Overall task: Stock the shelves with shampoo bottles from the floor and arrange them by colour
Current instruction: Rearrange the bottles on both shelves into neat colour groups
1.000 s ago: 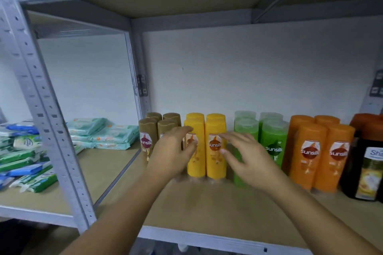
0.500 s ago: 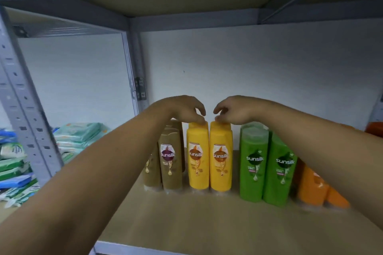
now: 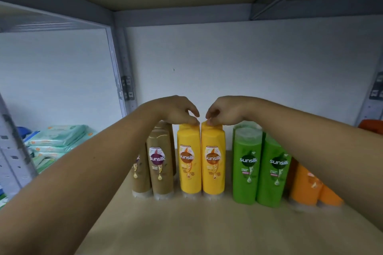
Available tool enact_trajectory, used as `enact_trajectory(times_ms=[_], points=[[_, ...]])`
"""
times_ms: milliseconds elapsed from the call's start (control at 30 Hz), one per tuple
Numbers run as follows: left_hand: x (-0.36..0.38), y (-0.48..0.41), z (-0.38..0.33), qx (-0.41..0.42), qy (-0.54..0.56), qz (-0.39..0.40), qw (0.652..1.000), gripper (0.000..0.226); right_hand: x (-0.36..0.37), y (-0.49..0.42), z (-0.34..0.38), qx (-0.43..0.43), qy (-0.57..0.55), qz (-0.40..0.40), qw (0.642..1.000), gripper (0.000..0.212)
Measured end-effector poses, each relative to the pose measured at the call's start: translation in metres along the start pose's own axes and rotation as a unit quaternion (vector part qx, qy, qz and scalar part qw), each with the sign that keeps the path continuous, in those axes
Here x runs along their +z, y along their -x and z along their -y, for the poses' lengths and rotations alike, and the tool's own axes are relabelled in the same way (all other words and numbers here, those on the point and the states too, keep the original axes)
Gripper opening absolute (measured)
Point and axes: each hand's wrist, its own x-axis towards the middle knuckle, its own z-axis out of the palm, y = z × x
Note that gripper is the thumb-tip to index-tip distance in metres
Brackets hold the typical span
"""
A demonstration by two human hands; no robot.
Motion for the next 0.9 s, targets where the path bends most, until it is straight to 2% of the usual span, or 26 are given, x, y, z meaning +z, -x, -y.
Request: enact_trajectory(times_ms=[100,200,367,467,600,733,900], points=[[-0.006,-0.003,-0.018,0.027,0.015,-0.034,0.999,0.047,-0.015,0.028,-0.018,0.006,-0.004,-0.048,0.999,0.035],[-0.011,-0.014,-0.046,0.051,0.032,-0.049,0.997,0.044,-0.031,0.057,-0.046,0.044,0.015,-0.063,0.997,0.034],[-0.009,-0.05,-0.097,0.075,0.035,-0.016,0.996,0.049,-0.035,0.079,-0.087,0.127,0.066,0.003,0.99,0.046],[-0.002,-0.068,-0.115,0.073,0.022,0.019,0.997,0.054,-0.027,0.079,-0.099,0.148,0.037,0.04,0.987,0.049],[0.003,-0.078,-0.118,0.074,0.047,0.021,0.996,0.045,-0.015,0.077,-0.109,0.15,-0.06,0.04,0.986,0.04],[0.002,-0.076,-0.115,0.083,0.057,0.016,0.995,0.036,-0.013,0.079,-0.111,0.115,-0.093,0.009,0.989,0.03],[0.003,-0.073,-0.115,0.086,0.061,0.006,0.994,0.037,-0.012,0.079,-0.11,0.103,-0.121,0.006,0.987,0.032]])
